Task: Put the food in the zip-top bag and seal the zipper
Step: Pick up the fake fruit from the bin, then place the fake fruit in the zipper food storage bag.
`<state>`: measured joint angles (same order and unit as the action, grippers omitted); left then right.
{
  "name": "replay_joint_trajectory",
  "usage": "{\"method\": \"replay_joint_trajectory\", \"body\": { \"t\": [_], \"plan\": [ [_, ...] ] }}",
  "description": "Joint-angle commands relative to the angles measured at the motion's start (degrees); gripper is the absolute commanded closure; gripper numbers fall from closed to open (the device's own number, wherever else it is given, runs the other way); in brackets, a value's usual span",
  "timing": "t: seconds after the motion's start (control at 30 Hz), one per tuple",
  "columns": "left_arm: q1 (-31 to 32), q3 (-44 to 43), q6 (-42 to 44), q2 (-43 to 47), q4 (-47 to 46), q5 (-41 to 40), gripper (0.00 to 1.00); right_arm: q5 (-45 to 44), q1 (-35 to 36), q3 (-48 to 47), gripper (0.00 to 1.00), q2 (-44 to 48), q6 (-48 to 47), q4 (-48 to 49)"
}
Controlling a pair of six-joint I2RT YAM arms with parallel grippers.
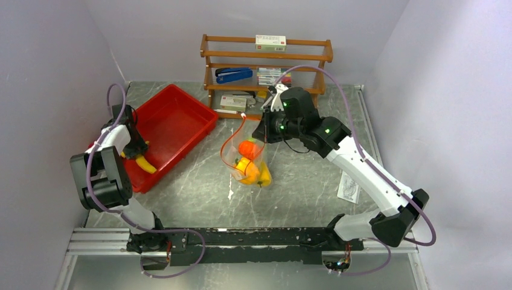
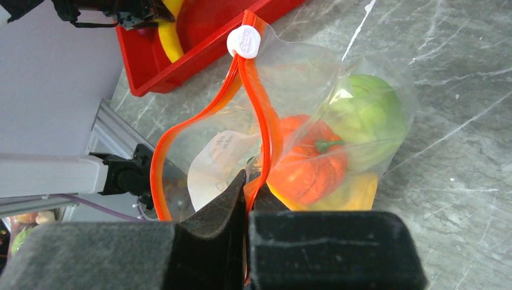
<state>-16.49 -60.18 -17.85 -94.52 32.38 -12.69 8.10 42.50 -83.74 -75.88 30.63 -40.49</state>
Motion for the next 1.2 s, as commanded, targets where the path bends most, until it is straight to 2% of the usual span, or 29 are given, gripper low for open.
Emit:
{"method": "replay_joint_trajectory", "body": {
  "t": [0.0, 0.1, 0.23, 0.7, 0.93, 1.17],
  "plan": [
    [0.5, -1.9, -0.4, 4.0, -0.5, 1.0, 0.79, -0.2, 0.2, 0.0, 1.0, 1.5, 0.7, 3.9],
    [0.4, -3.2, 0.1, 5.7, -0.2, 0.3, 0.82, -0.2, 0.2, 1.5, 1.0, 1.6, 1.1, 4.9],
    [0.5, -5.8, -0.2, 9.8, 0.6, 0.6, 0.8, 1.4, 0.2, 3.3, 1.0, 1.3, 1.3, 6.9],
    [0.5, -7.1, 0.0, 21.7, -0.7, 11.0, 0.8, 0.7, 0.3, 1.7, 1.0, -1.5, 0.2, 5.9],
    [0.6, -7.4, 0.3, 24.2, -1.5, 30.4, 0.78, -0.6, 0.4, 2.1, 1.0, -2.7, 0.0, 5.6],
    [1.1, -5.4, -5.6, 27.6, -5.1, 48.8, 0.77, -1.6, 0.4, 3.0, 1.0, -3.4, 0.3, 6.1]
  ]
}}
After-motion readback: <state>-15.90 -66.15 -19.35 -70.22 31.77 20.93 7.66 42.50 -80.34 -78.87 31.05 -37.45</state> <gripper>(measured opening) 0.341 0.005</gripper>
